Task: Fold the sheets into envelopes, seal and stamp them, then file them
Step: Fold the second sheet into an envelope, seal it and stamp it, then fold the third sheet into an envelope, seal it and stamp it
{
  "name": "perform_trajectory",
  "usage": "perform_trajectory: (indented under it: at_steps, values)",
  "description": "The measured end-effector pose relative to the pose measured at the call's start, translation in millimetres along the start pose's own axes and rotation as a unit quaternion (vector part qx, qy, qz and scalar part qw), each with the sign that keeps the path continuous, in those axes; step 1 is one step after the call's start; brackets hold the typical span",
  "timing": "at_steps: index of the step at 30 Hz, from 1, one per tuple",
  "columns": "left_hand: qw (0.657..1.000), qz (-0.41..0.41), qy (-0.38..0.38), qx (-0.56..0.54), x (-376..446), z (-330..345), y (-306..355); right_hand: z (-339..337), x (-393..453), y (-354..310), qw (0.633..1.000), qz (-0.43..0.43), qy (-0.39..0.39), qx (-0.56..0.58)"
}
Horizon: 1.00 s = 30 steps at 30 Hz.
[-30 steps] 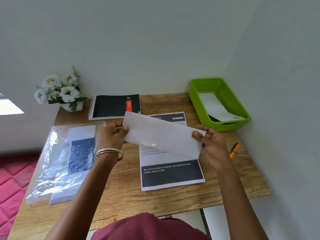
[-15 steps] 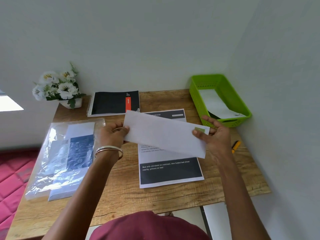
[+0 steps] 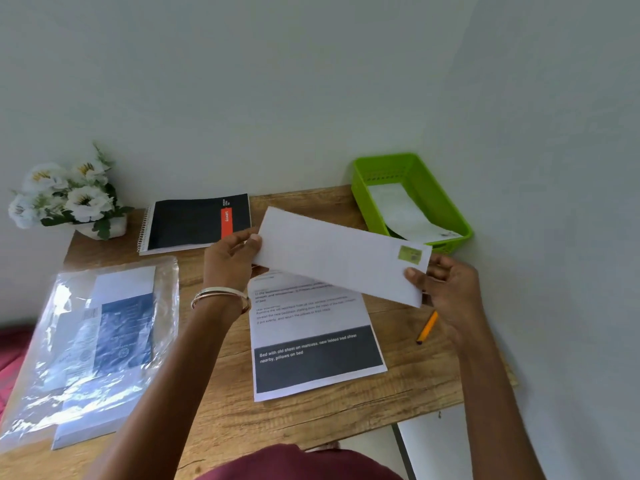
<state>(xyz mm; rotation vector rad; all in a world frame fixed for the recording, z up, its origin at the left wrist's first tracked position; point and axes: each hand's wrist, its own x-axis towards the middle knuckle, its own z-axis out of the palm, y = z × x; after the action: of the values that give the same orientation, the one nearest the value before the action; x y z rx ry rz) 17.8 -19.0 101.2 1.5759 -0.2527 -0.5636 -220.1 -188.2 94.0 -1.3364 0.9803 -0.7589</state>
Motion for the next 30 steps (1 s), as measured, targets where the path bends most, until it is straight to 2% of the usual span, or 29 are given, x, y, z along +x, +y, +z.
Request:
perform_trajectory:
  at_steps: [7, 10, 12, 15, 20, 24, 30]
  values:
    - [0.997, 0.019, -0.07, 0.026, 4.6, 48.7, 8.9, -30.8, 35.5, -12.5, 0.978, -0.033, 0.19, 0.083]
    - [0.995, 0.018, -0.085, 0.042, 6.1, 72.1, 5.4, -36.5, 63.9, -14.0, 0.966, -0.032, 0.238, 0.091]
    - [0.993, 0.02, -0.1, 0.056, 7.8, 85.1, 1.8, -34.6, 80.9, -14.1, 0.966, -0.034, 0.245, 0.074]
    - [0.991, 0.021, -0.115, 0.064, 7.9, 101.2, -1.8, -26.6, 97.5, -13.5, 0.964, -0.043, 0.261, -0.019]
    - [0.987, 0.032, -0.136, 0.085, 8.7, 114.3, -8.6, -16.1, 104.2, -15.9, 0.951, -0.07, 0.212, -0.212]
    - [0.985, 0.028, -0.122, 0.115, 13.6, 112.2, -17.0, -18.6, 109.4, -14.8, 0.914, -0.088, 0.179, -0.354]
    - [0.985, 0.031, -0.111, 0.126, 12.1, 109.3, -18.0, -24.0, 108.3, -14.4, 0.858, -0.023, 0.15, -0.491]
